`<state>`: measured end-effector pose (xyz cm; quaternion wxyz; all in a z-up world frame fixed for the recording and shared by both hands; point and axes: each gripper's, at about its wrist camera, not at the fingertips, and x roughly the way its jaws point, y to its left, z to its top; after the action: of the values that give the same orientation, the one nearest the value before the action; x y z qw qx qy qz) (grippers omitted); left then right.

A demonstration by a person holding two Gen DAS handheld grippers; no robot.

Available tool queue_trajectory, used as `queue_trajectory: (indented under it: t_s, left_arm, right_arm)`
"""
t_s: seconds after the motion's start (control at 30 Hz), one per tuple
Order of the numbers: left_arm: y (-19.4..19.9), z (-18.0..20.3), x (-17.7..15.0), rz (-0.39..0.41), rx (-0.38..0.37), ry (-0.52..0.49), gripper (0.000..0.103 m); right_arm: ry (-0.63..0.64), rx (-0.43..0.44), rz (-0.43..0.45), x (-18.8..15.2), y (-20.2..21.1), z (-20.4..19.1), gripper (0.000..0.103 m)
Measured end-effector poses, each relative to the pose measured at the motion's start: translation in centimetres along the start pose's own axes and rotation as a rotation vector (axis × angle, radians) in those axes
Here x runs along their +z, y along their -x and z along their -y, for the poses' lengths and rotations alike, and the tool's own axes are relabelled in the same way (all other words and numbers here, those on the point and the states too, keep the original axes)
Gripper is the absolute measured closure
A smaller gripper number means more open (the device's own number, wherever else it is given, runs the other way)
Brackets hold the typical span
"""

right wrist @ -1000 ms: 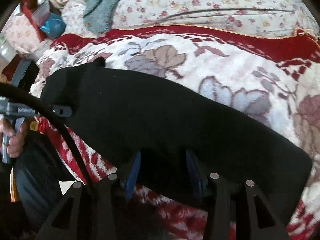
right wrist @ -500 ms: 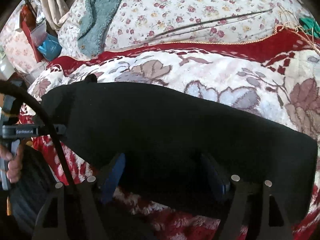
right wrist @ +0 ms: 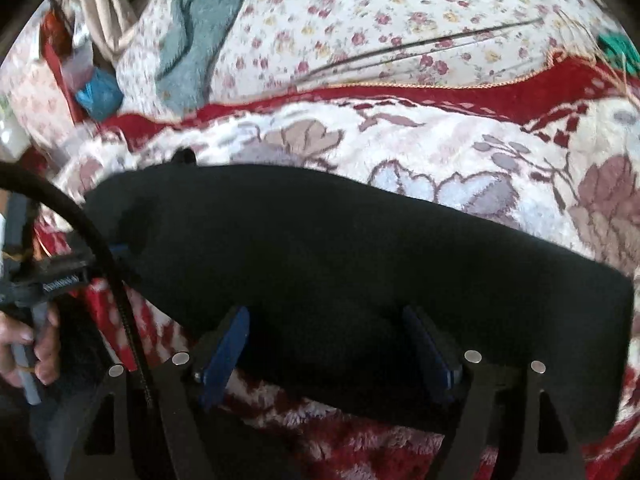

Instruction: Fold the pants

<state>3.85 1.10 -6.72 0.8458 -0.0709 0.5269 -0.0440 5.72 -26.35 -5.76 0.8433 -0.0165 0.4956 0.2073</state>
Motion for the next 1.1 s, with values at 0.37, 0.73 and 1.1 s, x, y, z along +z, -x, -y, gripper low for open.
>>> queue_trajectory:
  t_s: [0.37,0.73,1.1]
  left_arm:
    - [0.2,-1.2,-0.1,0.036,-0.088,0.085,0.077]
    - [0.3,-1.7,-0.2,0.038,-0.124,0.121,0.077]
    - [0.2,-1.8,-0.2,0.036,-0.130,0.129,0.077]
  right_arm:
    - [-0.710,0.134,0.377,-5.6,13.7,13.3,0.042]
    - [-1.112,0.297,0.448,-15.0,7.6,15.5,0.040]
    - [-1.027,0.225,0.476,-11.8,5.7,14.7,0.064]
